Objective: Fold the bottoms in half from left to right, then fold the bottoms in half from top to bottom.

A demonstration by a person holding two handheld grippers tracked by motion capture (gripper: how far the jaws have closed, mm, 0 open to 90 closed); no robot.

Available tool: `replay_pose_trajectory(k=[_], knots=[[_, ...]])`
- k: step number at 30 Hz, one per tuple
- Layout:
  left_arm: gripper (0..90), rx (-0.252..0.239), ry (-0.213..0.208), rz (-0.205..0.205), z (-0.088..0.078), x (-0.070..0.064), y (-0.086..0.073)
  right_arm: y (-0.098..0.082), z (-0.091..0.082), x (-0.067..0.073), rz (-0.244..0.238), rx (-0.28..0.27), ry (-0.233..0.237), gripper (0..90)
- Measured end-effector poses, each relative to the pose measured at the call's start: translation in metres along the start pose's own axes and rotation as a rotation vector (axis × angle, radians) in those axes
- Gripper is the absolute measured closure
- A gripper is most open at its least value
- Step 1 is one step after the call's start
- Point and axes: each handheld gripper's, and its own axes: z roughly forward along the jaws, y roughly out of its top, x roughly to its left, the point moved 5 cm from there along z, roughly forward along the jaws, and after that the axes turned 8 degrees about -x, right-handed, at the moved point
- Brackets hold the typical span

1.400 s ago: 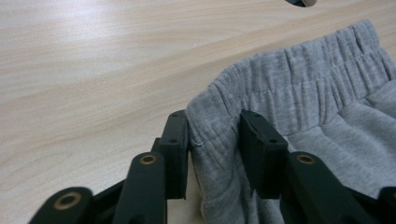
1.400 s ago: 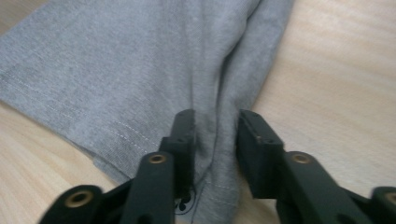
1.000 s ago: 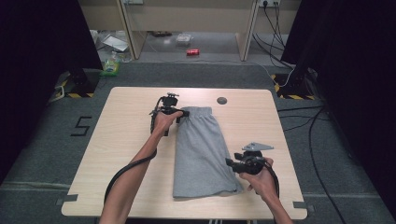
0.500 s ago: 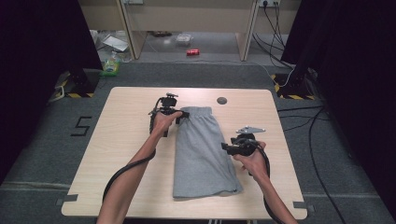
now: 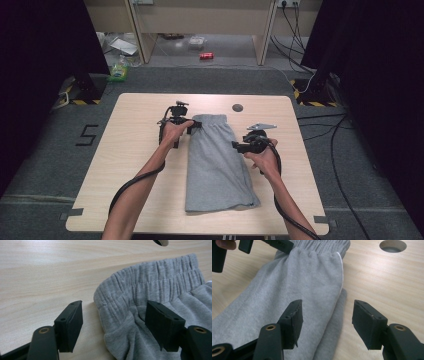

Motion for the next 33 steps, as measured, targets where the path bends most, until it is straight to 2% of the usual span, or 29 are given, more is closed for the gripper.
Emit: replay_pose_trajectory(k=[7,19,27,33], knots=[[27.8,-0.002,0.001,-0.003,-0.001,-0.002,0.0,0.012,0.014,-0.003,0.001,0.0,-0.014,39.9],[27.5,-0.013,0.005,-0.019,-0.004,0.003,0.001,0.045,0.046,-0.013,-0.013,0.001,-0.031,40.9],[29.6,-0.008,0.003,-0.019,-0.003,0.003,-0.002,0.044,0.069,-0.016,-0.004,0.028,-0.027,42.9],[36.4,-0.006,-0.006,-0.005,0.001,0.0,-0.006,0.036,0.085,-0.019,0.023,0.055,-0.016,45.1]])
